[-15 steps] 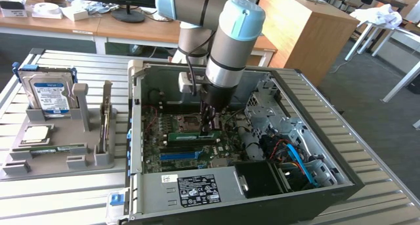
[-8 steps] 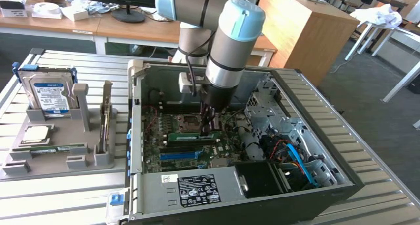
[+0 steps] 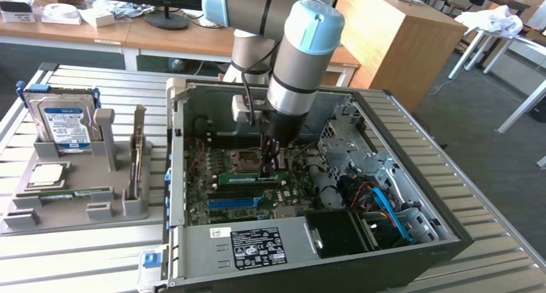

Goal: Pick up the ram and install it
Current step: 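Insert the ram into the slot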

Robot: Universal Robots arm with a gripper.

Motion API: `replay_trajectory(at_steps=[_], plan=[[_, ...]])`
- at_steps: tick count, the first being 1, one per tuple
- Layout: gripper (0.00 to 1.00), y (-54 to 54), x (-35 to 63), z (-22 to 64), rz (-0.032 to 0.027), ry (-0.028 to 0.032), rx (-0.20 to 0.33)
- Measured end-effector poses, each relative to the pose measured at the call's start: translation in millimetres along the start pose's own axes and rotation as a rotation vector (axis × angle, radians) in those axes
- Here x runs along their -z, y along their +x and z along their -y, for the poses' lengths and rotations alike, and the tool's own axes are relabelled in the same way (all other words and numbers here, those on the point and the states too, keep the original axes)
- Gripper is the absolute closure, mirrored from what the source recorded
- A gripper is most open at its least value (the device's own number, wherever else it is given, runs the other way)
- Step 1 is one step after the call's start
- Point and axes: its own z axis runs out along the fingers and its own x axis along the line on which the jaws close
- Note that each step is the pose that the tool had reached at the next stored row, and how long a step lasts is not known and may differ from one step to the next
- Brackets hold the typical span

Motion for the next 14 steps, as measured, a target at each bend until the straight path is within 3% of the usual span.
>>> replay_trajectory(at_steps=[14], plan=[[0.89, 0.0, -2.1, 0.2, 0.0001, 0.0000, 0.000]])
